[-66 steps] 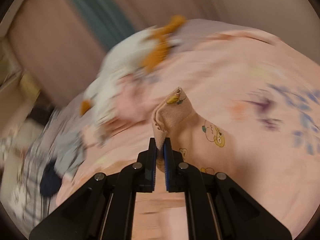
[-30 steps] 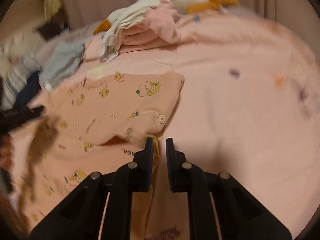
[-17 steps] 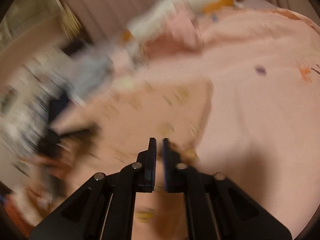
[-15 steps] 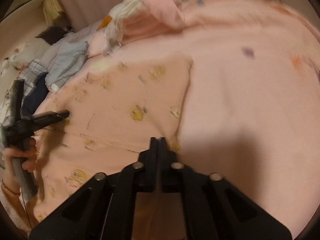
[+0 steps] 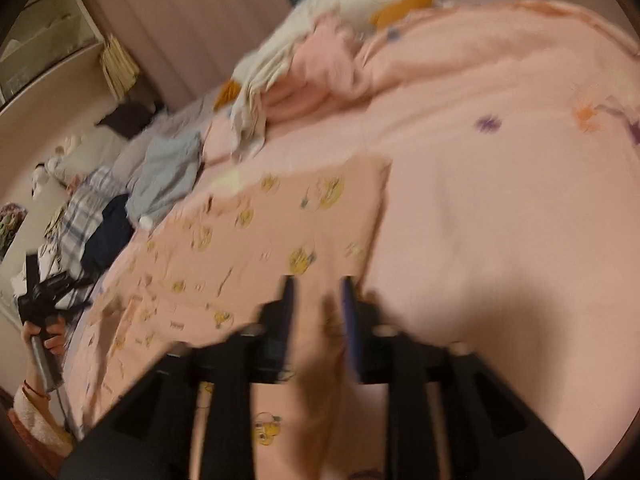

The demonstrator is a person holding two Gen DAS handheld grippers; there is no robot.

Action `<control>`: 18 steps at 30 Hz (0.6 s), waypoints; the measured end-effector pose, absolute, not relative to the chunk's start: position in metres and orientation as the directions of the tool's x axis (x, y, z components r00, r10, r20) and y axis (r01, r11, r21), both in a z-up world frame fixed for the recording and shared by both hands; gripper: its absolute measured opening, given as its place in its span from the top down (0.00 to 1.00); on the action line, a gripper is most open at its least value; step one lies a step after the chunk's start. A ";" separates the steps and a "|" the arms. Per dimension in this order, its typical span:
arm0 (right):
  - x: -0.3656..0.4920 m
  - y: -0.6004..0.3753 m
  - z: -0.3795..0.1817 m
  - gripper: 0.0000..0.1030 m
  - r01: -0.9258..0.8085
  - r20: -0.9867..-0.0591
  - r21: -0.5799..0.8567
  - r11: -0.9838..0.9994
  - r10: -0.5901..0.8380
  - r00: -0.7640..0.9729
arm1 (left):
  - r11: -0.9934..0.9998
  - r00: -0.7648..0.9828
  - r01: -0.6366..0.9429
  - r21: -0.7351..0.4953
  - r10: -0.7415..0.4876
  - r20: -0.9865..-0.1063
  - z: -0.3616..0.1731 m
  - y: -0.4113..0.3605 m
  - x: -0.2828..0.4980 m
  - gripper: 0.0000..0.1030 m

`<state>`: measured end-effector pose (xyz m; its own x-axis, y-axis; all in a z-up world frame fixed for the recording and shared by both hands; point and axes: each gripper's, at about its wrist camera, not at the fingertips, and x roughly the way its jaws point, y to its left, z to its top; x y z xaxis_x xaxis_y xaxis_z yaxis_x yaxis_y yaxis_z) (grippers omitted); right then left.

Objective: Fold small clothes

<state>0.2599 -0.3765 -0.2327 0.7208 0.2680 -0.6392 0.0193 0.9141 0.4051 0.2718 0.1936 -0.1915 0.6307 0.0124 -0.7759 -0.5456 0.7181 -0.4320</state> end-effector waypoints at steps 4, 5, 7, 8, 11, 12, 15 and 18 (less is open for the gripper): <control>0.273 -0.389 -0.256 0.62 0.101 -0.681 0.466 0.879 0.283 0.675 | 0.503 0.646 -0.638 -0.583 -0.062 -0.761 -0.230 0.263 0.250 0.25; 0.275 -0.392 -0.259 0.62 0.105 -0.675 0.485 0.868 0.295 0.676 | 0.458 0.652 -0.648 -0.608 -0.079 -0.754 -0.240 0.273 0.246 0.25; 0.276 -0.391 -0.257 0.62 0.091 -0.671 0.480 0.872 0.299 0.679 | 0.410 0.700 -0.615 -0.674 -0.109 -0.705 -0.252 0.283 0.242 0.25; 0.273 -0.394 -0.254 0.62 0.087 -0.673 0.470 0.878 0.293 0.680 | 0.410 0.724 -0.595 -0.691 -0.100 -0.683 -0.252 0.284 0.241 0.25; 0.272 -0.396 -0.253 0.61 0.076 -0.675 0.452 0.889 0.286 0.680 | 0.439 0.743 -0.581 -0.685 -0.057 -0.667 -0.253 0.284 0.252 0.25; 0.267 -0.404 -0.253 0.61 0.073 -0.669 0.458 0.886 0.289 0.684 | 0.451 0.736 -0.591 -0.669 -0.038 -0.676 -0.253 0.284 0.258 0.28; 0.262 -0.415 -0.254 0.62 0.070 -0.664 0.471 0.879 0.302 0.685 | 0.502 0.651 -0.674 -0.542 0.056 -0.757 -0.250 0.284 0.273 0.94; 0.261 -0.418 -0.255 0.62 0.065 -0.661 0.479 0.876 0.310 0.684 | 0.609 0.562 -0.716 -0.342 0.212 -0.800 -0.236 0.262 0.284 0.96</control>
<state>0.2611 -0.4182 -0.2550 0.6837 0.3100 -0.6606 0.0653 0.8757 0.4785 0.2844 0.2617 -0.2364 0.5618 0.2122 -0.7996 -0.7162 0.6085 -0.3417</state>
